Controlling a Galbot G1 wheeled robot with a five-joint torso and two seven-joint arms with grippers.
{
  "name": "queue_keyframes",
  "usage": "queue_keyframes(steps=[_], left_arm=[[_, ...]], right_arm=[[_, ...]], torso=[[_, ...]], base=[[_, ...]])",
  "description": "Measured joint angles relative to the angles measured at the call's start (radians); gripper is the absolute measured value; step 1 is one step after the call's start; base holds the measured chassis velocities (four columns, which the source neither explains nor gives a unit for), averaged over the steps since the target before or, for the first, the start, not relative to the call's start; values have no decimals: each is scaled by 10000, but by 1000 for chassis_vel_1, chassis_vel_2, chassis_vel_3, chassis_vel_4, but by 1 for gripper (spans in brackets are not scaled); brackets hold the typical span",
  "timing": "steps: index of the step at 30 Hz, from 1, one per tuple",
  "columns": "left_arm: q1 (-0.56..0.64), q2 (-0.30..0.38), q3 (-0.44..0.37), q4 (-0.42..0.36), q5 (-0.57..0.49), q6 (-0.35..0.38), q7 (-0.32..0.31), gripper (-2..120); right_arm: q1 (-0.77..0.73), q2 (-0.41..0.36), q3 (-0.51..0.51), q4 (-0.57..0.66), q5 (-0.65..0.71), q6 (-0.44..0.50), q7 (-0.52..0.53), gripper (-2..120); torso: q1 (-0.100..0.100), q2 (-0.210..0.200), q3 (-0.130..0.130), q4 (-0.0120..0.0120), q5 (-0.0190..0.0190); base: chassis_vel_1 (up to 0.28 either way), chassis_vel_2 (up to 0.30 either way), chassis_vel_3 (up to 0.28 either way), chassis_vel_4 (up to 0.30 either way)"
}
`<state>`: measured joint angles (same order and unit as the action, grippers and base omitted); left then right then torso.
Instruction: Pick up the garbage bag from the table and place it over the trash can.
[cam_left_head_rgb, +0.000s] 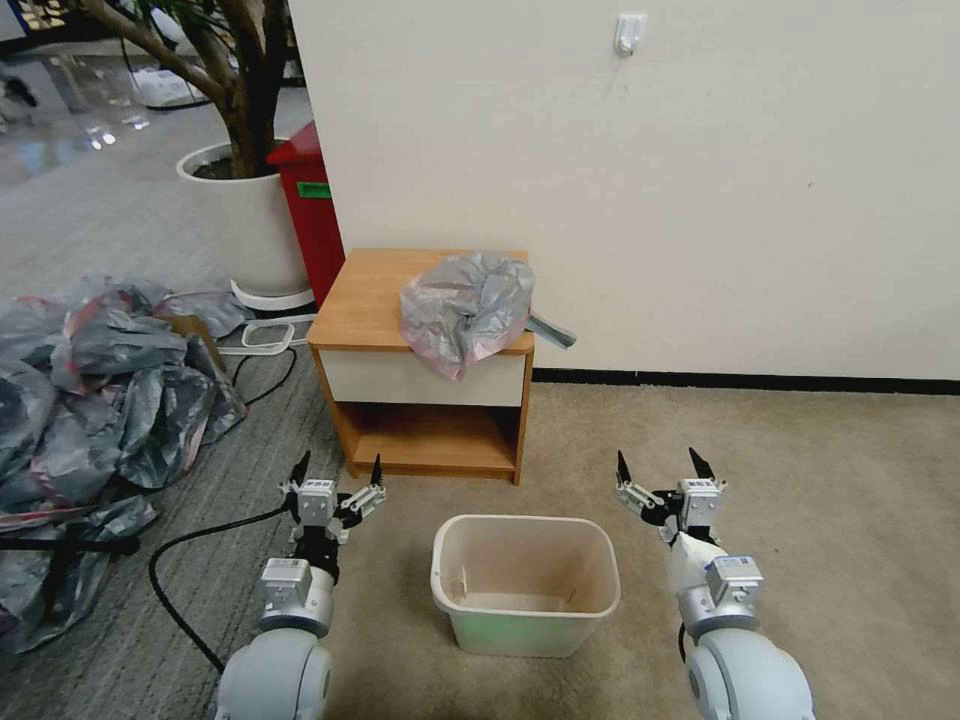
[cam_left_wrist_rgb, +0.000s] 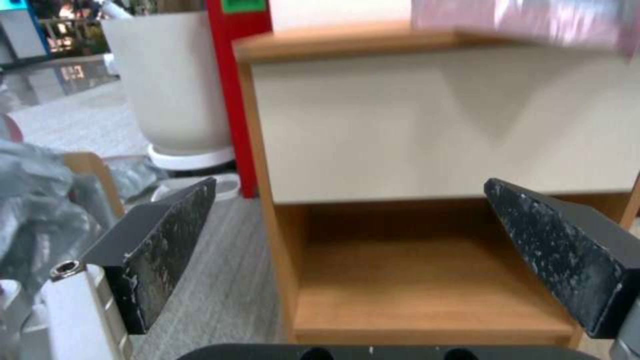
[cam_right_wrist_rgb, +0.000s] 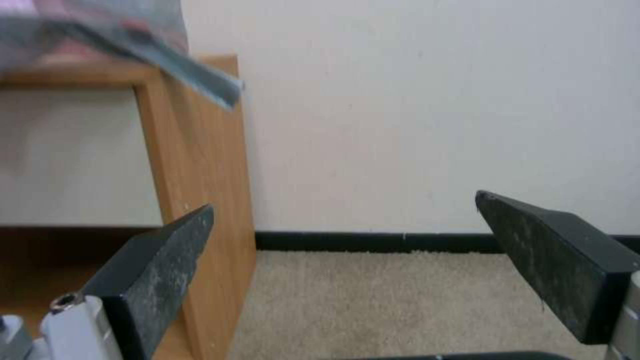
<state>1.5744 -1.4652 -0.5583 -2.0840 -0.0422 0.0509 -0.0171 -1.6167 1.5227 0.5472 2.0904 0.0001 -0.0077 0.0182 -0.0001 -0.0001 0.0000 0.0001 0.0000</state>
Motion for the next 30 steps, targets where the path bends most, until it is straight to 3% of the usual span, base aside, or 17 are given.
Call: queue_keyframes(steps=[9,12,14,19,24,26,29,30], left_arm=[[782,1097,-290,-2621,-1369,1696,-637,100],[928,1300,-348,-3108,-1628,2014,-756,100],[1168,1630,-439,-3900,-2035,2523,-943,100],[1461,2038,-542,-4254,-2539,3145,-1177,100],[1485,2069,-552,-4259,-2582,3201,-1195,100],[1591,2072,-572,-4255,-2511,3200,-1217,100],[1769,2065,-596,-4243,-2304,3142,-1242,100],[2178,2005,-668,-4237,-1787,2926,-1313,100]], right_arm=[[-2164,745,-94,2920,4,-283,627,100],[-2435,840,-102,3286,4,-314,705,100],[-2530,853,-110,3410,5,-334,732,100],[-2534,842,-113,3408,83,-337,743,100],[-2409,603,-115,3020,567,-283,753,100],[-2055,17,-128,2006,1573,-156,751,100],[-1855,-184,-124,1647,1956,-124,692,100],[-1632,-303,-107,1412,2227,-134,619,100]], torso=[[0,1,-1,-1,0],[1,1,-1,-2,-4],[1,1,-1,-1,0],[1,1,0,0,-1],[1,2,-1,-2,-4],[0,1,0,1,3],[0,1,0,-7,1],[1,1,0,-2,2]], base=[[0,0,0,0],[0,0,0,0],[0,0,0,0],[0,0,0,0],[0,0,0,0],[0,0,0,0],[0,0,0,0],[0,0,0,0]])
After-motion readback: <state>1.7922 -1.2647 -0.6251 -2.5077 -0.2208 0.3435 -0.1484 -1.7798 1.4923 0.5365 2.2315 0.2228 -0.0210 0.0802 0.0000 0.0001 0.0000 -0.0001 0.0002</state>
